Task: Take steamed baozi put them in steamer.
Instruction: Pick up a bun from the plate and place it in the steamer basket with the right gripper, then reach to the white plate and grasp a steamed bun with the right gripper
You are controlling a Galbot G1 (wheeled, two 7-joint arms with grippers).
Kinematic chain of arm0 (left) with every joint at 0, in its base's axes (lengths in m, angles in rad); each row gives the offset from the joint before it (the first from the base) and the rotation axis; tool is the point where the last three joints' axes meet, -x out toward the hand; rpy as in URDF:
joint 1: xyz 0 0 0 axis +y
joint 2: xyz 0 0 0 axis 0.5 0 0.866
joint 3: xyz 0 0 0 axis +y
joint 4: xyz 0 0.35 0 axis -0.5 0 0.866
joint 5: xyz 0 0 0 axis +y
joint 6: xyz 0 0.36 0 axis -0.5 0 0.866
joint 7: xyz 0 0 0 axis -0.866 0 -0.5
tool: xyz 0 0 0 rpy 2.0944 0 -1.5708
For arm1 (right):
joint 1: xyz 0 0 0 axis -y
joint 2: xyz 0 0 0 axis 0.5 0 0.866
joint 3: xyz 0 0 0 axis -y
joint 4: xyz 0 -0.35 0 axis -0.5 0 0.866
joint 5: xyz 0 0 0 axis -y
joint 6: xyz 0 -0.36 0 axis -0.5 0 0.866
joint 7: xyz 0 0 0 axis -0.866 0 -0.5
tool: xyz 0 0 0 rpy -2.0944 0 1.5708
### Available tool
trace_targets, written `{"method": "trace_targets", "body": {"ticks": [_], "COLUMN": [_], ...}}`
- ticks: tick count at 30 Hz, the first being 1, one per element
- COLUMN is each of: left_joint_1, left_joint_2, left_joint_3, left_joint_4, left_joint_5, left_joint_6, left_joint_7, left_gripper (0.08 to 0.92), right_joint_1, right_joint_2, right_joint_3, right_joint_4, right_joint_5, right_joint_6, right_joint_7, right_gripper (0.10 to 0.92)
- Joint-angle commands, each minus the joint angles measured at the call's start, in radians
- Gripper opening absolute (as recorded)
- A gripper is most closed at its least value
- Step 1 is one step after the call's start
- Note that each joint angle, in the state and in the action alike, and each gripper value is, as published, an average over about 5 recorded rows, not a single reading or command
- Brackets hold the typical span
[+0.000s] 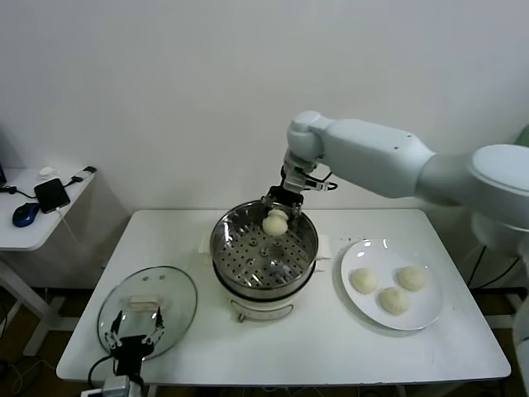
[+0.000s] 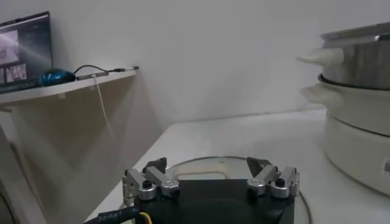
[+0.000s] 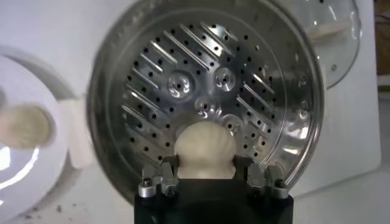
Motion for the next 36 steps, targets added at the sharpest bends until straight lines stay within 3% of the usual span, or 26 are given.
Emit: {"method": "trace_targets", "body": {"ticks": [1, 9, 14, 18, 22, 25, 28, 36], "left_joint_1": [0.0, -0.003, -0.005, -0.004, 0.0, 0.003, 0.003, -0.009], "left_joint_2": [0.005, 0.008, 0.009, 0.007, 0.002, 0.0, -0.001, 0.004], "left_joint_3": [-0.001, 0.0, 0.0, -0.001, 0.0, 0.001, 0.002, 0.013], "left_joint_4": [0.003, 0.001, -0.001, -0.009, -0.024, -0.034, -0.038, -0.026], "left_joint_5": [0.0, -0.005, -0.006, -0.006, -0.003, -0.001, 0.0, 0.0], "left_joint_6": [-0.001, 0.001, 0.002, 0.005, 0.009, 0.012, 0.012, 0.008], "left_joint_7": [-0.001, -0.003, -0.004, -0.005, -0.003, 0.0, 0.001, 0.003], "left_gripper": [0.823, 0.823, 0.823, 0.823, 0.823, 0.823, 0.823, 0.823], "right_joint_1": [-0.124, -0.149, -0.135, -0.059, 0.109, 0.273, 0.406, 0.62], "right_joint_2": [0.132, 0.166, 0.16, 0.12, 0.053, -0.031, -0.179, -0.565], "right_joint_3": [0.111, 0.114, 0.1, 0.027, -0.115, -0.296, -0.476, -0.827], "right_joint_4": [-0.248, -0.304, -0.293, -0.241, -0.184, -0.082, 0.081, 0.439], "right_joint_5": [-0.16, -0.159, -0.115, 0.056, 0.337, 0.624, 0.798, 0.719], "right_joint_6": [0.137, 0.137, 0.137, 0.137, 0.121, 0.019, -0.181, -0.619], "right_joint_7": [0.014, 0.015, 0.048, -0.005, -0.086, -0.118, -0.098, 0.076], "right_gripper": [0.619, 0.635, 0.754, 0.815, 0.822, 0.823, 0.823, 0.823]}}
